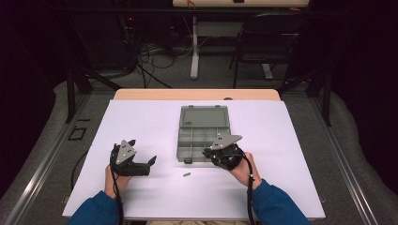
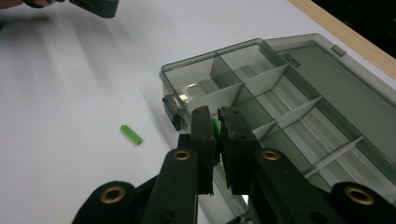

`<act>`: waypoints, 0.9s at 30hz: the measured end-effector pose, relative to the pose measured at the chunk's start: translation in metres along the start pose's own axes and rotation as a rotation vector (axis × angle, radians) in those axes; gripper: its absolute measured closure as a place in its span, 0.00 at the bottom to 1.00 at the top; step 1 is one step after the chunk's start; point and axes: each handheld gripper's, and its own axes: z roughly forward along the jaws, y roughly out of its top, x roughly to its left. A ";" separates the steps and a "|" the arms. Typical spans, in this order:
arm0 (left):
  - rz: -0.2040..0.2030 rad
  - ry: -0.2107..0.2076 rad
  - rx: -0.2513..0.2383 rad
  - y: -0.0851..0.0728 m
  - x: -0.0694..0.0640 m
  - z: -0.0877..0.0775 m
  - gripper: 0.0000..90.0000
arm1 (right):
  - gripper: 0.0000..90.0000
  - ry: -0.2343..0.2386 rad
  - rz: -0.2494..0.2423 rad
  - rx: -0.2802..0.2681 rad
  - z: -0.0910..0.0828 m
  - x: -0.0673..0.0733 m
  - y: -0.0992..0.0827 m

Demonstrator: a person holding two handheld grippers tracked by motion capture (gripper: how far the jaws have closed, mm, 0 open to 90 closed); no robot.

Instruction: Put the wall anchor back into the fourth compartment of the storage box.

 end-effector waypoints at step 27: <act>0.002 0.002 0.000 0.000 0.000 0.000 0.00 | 0.93 -0.119 0.060 0.004 -0.010 -0.031 -0.005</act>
